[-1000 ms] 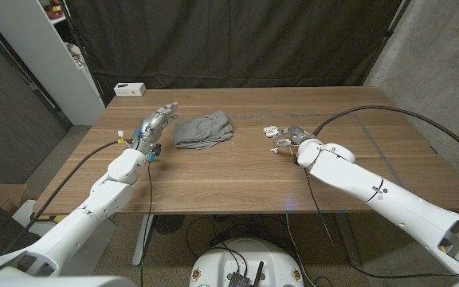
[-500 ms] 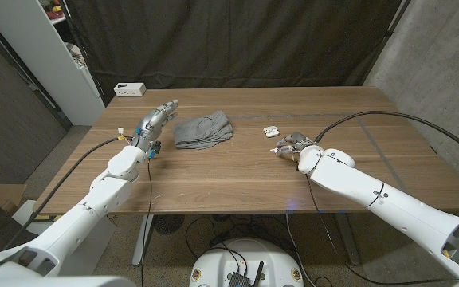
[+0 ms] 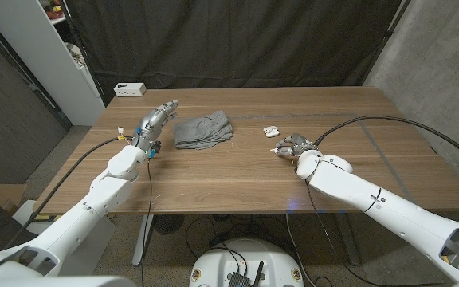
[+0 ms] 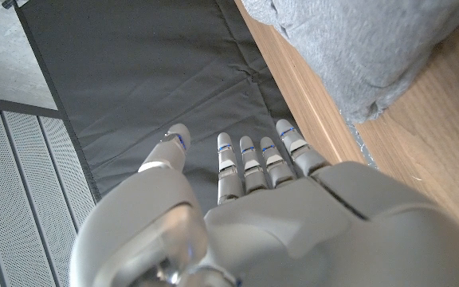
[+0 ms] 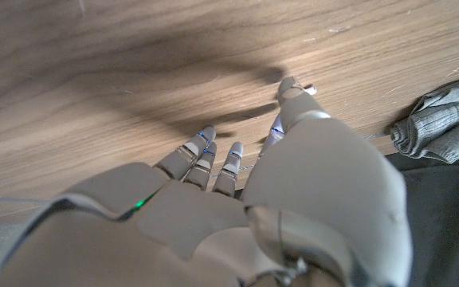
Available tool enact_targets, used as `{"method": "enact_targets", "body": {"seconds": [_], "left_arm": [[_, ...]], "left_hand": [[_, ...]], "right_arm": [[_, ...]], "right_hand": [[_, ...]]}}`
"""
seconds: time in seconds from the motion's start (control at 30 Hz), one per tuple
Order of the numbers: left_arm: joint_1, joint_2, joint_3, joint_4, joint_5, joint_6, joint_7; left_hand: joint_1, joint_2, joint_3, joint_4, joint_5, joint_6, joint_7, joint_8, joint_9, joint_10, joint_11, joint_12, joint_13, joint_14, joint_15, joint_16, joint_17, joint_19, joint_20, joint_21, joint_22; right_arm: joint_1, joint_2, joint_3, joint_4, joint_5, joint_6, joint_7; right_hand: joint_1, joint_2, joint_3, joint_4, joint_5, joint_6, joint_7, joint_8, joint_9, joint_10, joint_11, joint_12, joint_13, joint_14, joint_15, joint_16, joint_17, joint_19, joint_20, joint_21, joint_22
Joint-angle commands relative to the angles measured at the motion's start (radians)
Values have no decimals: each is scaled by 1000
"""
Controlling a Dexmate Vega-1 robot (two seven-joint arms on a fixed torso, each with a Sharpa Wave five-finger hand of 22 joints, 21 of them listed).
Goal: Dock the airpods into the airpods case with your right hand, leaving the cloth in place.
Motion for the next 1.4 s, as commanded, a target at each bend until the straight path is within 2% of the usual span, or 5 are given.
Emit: {"method": "enact_targets", "body": {"seconds": [0.03,0.3,0.73,0.83,1.4], "left_arm": [[6,-2,-1,5,-9,-6,-1],[3,-7,0,21,-18,-11,-15],[4,-10,0,37,-26,-16,-23],[4,-9,0,36,-28,-12,-23],[-5,-15,1,59,-32,-24,-34]], "left_hand": [[-2,7,4,-5,7,10,-1,-2,1,8,3,-1,4,11,0,1,2,9,-4,-3,2],[-3,7,5,-5,7,9,-2,-3,1,8,4,-2,4,11,0,1,2,10,-4,-5,3],[-6,7,5,-4,7,9,0,-4,2,8,2,-3,4,10,1,0,3,10,-2,-8,3],[-6,7,5,-4,7,7,0,-5,2,7,5,-3,4,10,1,0,3,10,-1,-9,3],[-9,8,6,-3,7,8,0,-5,2,7,5,-4,5,11,1,0,3,12,4,-13,3]], "right_arm": [[-4,8,-2,6,7,-4,-2],[-3,13,-5,6,17,-1,2],[13,25,-20,18,25,11,15],[17,31,-21,27,25,13,13],[4,35,-18,25,24,28,-3]], "right_hand": [[12,3,0,8,-4,26,4,10,2,19,-1,9,2,11,-70,4,4,11,2,5,6],[6,7,-3,13,-5,38,4,13,2,29,-3,11,2,17,-72,5,5,11,3,4,6],[-21,4,-18,26,-7,34,16,6,4,35,21,9,3,18,-66,3,6,11,12,3,7],[-28,4,-22,28,-6,40,17,7,4,40,13,10,3,23,-67,4,6,12,12,3,7],[-35,21,-29,27,-4,132,45,48,28,117,14,28,4,69,-81,14,6,34,7,7,7]]}}
